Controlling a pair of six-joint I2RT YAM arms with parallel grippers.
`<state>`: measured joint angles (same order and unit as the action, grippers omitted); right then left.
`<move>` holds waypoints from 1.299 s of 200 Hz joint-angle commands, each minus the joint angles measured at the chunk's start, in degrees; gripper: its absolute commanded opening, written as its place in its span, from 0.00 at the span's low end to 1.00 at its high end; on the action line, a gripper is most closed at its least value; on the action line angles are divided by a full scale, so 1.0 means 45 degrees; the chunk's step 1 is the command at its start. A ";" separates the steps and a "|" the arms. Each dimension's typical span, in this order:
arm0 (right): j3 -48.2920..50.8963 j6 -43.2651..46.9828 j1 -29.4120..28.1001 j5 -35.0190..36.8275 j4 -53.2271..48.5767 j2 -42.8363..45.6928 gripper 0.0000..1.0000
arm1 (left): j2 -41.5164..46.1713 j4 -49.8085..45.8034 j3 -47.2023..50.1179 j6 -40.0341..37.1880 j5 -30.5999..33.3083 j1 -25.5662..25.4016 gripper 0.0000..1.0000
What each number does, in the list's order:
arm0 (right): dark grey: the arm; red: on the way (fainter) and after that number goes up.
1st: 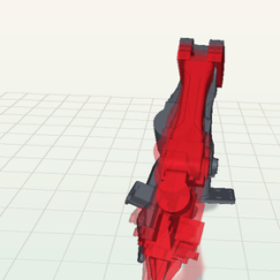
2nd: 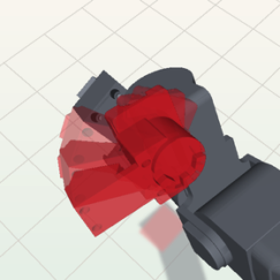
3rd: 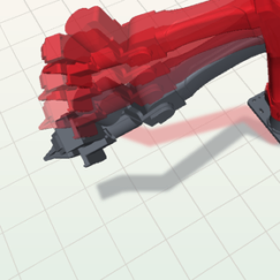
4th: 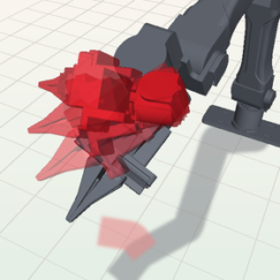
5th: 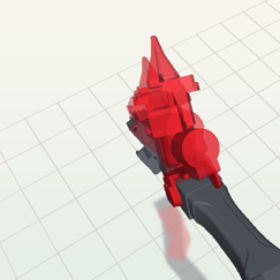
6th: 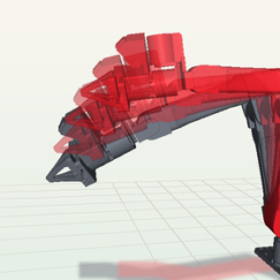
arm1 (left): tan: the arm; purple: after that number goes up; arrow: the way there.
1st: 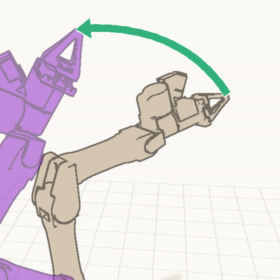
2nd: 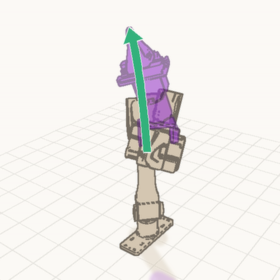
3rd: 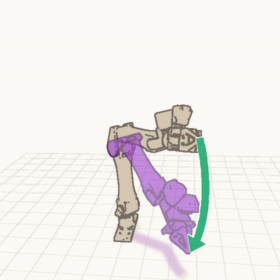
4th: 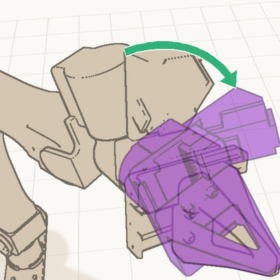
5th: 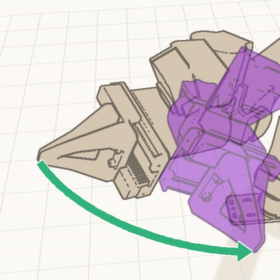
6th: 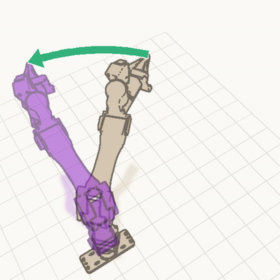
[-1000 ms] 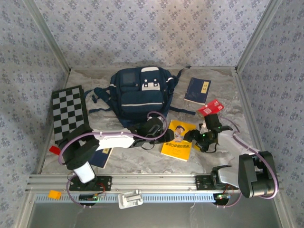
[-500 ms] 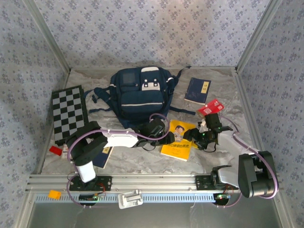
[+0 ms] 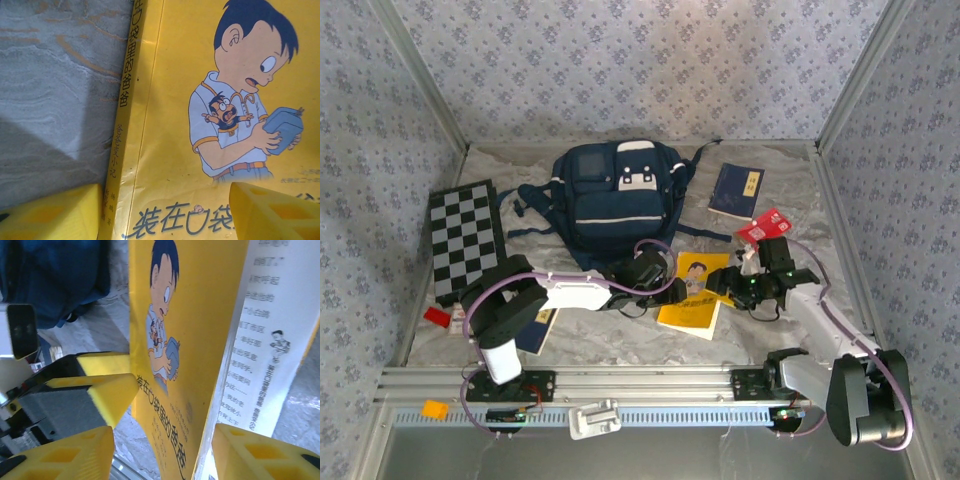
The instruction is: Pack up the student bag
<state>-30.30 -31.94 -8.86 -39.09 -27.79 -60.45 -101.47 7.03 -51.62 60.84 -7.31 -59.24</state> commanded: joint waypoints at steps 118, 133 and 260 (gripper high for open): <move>-0.0668 0.0906 -0.0121 -0.0290 -0.0847 0.0141 0.24 | 0.0117 -0.0722 -0.0308 -0.0395 0.0141 -0.0009 0.67; -0.0629 0.0871 -0.0108 -0.0180 -0.0776 0.0141 0.18 | 0.0188 -0.0649 -0.0250 -0.0424 0.0137 0.0001 0.66; -0.1678 -0.0760 -0.0095 -0.1333 -0.0178 0.1161 0.00 | 0.4405 -0.0720 0.1533 -0.1856 -0.0440 0.1504 0.80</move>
<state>-34.26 -32.45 -9.13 -39.68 -31.24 -56.90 -87.50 4.32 -48.16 55.48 -7.14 -55.96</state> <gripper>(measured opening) 0.052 0.774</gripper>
